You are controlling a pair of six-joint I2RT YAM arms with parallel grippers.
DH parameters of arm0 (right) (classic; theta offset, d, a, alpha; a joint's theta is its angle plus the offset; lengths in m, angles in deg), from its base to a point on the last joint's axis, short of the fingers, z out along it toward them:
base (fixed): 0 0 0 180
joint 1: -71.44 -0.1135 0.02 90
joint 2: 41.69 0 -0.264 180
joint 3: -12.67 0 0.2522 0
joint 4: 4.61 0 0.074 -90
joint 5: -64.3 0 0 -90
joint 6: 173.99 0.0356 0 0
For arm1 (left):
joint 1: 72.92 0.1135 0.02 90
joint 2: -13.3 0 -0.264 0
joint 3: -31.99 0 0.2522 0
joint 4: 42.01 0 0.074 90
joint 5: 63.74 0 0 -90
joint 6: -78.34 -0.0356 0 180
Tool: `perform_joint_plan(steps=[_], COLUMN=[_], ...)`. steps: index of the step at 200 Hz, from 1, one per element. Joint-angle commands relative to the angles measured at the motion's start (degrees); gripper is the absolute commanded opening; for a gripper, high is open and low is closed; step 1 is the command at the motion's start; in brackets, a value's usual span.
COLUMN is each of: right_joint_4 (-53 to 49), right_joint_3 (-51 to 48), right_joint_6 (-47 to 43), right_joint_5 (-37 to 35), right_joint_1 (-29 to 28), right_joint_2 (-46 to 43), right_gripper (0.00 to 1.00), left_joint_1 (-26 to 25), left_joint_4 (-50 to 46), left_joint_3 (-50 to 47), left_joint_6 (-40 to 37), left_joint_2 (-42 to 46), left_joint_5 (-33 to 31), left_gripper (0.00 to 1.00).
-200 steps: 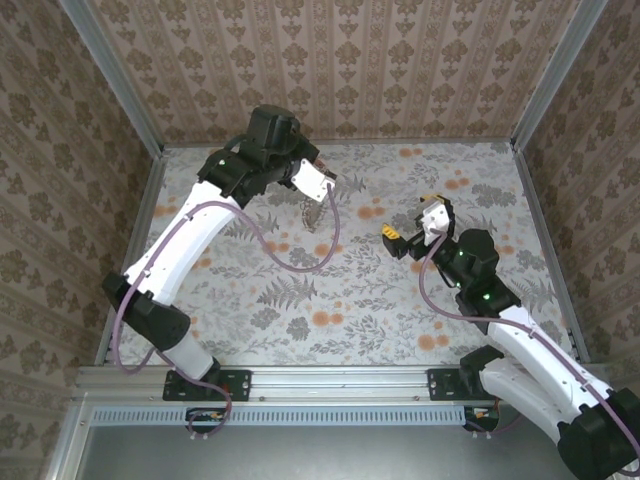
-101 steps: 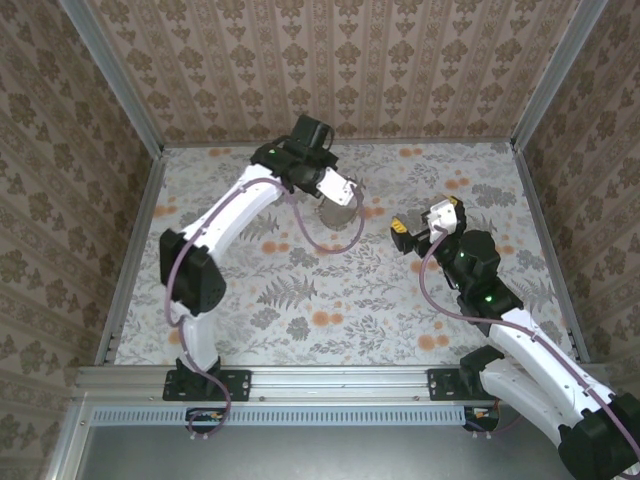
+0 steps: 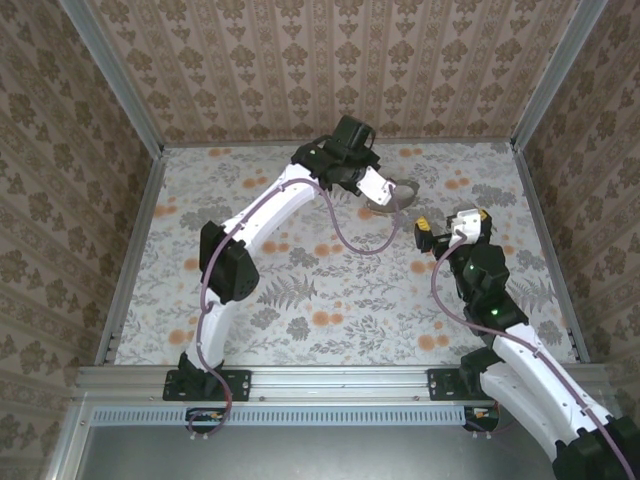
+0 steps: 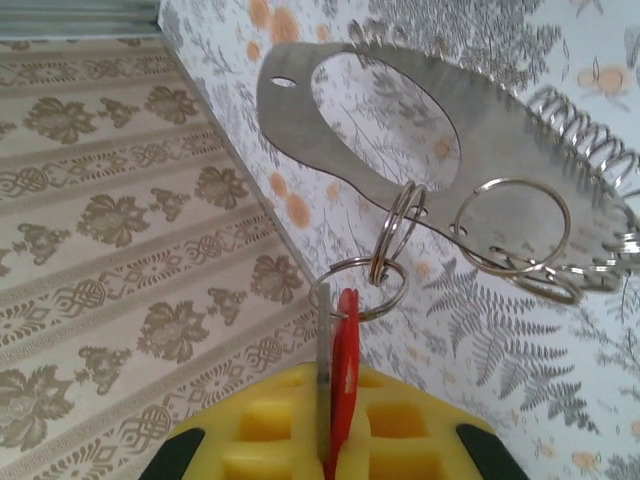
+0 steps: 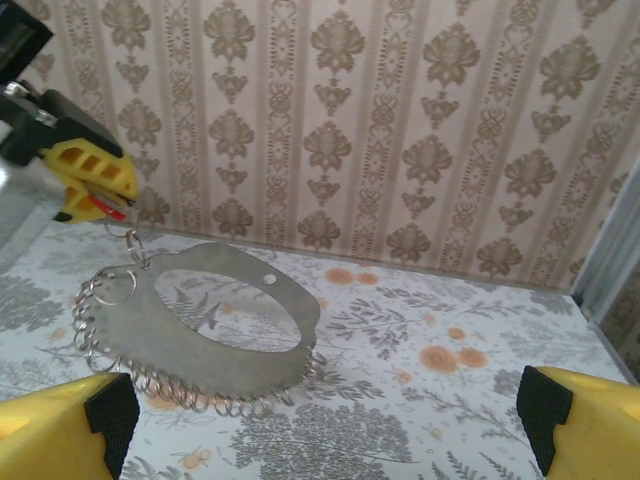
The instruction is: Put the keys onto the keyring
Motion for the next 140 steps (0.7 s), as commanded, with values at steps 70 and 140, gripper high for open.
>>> perform_joint_plan(steps=[70,140], right_joint_4=[4.3,5.5], right_joint_3=[-0.6,-0.9], right_joint_6=[2.4,15.3], right_joint_5=[-0.5,-2.7], right_joint_1=[3.4,11.0], right_joint_2=[2.1,4.4], right_gripper=[1.0,1.0], left_joint_1=[-6.4,-12.4], left_joint_4=[-4.4,-5.1], left_joint_3=[-0.5,-9.1], left_joint_6=[6.5,5.1], left_joint_2=[6.4,11.5], left_joint_5=[10.4,6.6], left_gripper=[0.0,0.0])
